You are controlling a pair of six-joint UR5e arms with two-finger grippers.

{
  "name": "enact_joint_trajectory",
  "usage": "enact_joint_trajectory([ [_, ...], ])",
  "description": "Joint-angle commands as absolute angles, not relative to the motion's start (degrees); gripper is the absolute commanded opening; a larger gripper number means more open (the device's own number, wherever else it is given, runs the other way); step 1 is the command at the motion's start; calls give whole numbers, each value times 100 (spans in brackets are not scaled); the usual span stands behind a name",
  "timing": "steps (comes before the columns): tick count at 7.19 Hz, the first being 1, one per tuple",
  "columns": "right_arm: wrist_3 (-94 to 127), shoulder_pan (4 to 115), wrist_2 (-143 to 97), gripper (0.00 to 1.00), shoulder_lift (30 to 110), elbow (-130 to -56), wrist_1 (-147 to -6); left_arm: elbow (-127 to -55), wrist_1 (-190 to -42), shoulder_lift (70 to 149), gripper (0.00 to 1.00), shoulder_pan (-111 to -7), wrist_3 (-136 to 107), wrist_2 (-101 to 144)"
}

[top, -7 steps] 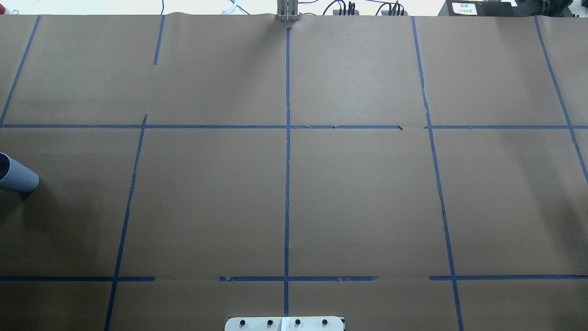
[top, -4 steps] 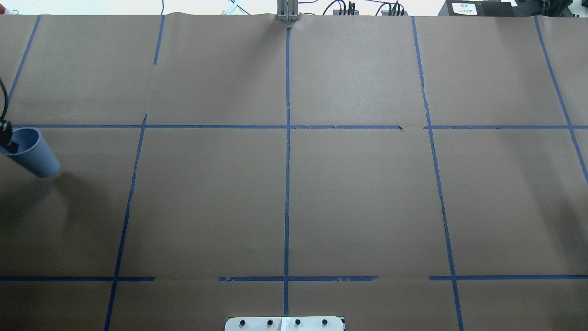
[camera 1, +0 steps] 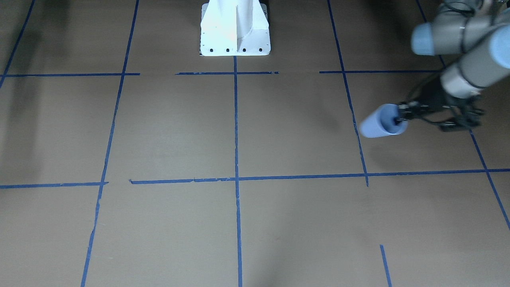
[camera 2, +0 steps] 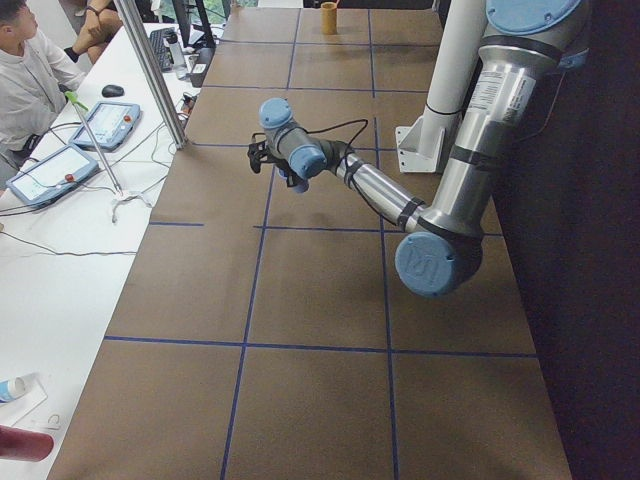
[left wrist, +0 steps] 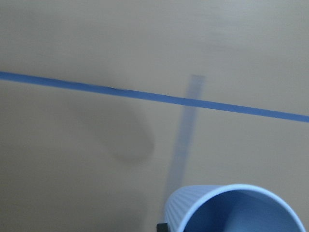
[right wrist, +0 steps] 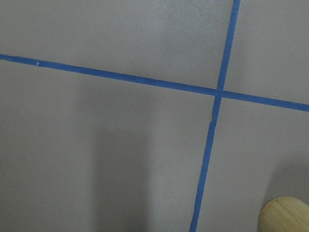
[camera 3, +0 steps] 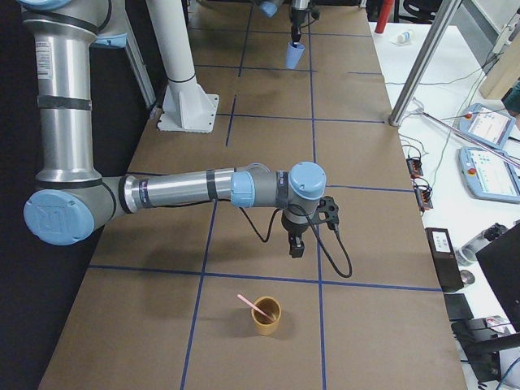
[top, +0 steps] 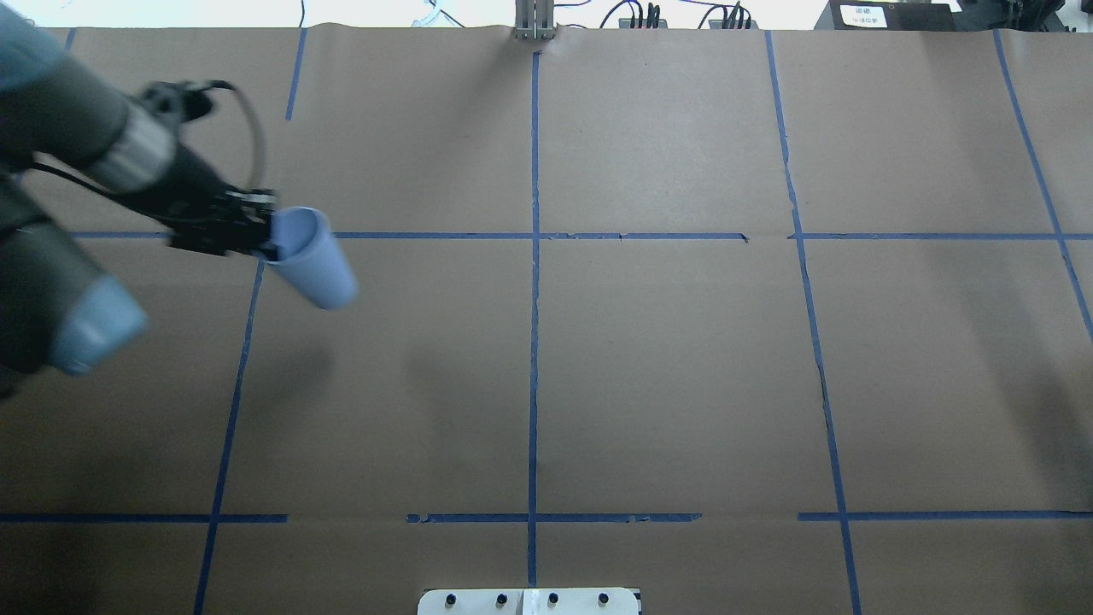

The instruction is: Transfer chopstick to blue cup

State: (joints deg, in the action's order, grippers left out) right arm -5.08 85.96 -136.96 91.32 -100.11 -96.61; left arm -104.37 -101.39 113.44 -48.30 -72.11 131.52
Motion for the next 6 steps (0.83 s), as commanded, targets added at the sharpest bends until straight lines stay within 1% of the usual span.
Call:
enact_joint_trajectory([
  [1, -501, 8578, -13685, 100, 9132, -10011, -9659, -10180, -9907, 12503, 0, -3424, -8095, 11556],
  [2, -510, 8569, -13685, 100, 9132, -10019, -9659, -9734, -9870, 12994, 0, -3367, -8086, 11366],
  [3, -518, 8517, -13685, 100, 9132, -10020, -9650, -9556, -9870, 13138, 0, -3157, -8077, 10921],
  [4, -527, 8499, -13676, 100, 9123, -10063, -9650, -9510, -9870, 13183, 0, -2842, -8060, 10481],
  [6, -519, 8490, -13676, 100, 9123, -10133, -9650, -9475, -9861, 13184, 0, -2830, -7674, 10311],
])
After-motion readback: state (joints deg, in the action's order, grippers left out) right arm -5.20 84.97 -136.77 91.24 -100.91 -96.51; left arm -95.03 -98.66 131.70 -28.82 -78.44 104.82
